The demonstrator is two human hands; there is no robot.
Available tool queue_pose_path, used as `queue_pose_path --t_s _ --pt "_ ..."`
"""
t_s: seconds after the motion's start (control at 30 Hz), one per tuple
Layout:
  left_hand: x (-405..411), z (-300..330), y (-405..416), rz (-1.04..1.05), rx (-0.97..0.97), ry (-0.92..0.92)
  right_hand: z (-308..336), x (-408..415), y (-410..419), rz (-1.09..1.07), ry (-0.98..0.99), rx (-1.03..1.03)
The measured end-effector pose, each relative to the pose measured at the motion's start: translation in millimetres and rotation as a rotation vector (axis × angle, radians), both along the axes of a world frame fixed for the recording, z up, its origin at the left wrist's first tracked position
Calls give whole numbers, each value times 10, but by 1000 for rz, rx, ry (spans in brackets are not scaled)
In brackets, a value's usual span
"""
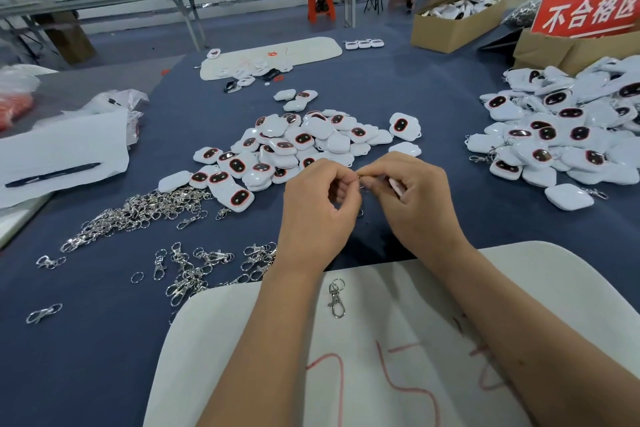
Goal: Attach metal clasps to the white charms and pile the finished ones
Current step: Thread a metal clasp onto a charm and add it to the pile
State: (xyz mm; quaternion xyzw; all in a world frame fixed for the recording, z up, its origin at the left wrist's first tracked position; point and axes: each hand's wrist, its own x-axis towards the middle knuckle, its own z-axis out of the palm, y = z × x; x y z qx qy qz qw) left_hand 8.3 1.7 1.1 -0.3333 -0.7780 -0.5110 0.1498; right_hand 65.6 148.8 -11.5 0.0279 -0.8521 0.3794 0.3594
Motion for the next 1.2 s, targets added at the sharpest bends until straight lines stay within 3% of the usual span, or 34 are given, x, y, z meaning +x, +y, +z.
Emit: queue_pose_path --t_s 0.1,0.2,0.53,0.87,1.1,1.2 --pt "-6 6 1 -13 -7 14 -1 -3 57 121 -206 -304" --pt "1 2 4 -30 -18 27 12 6 93 174 -234 -437" --pt "-38 -43 -1 -30 -23 6 8 25 39 72 -151 -301" --pt "31 -52 134 10 102 23 -10 15 -3 136 -59 -604" --pt "4 -67 114 47 1 69 6 -9 -16 186 -186 -641" --pt "-29 -81 91 83 -70 81 -36 -39 25 37 -263 -619"
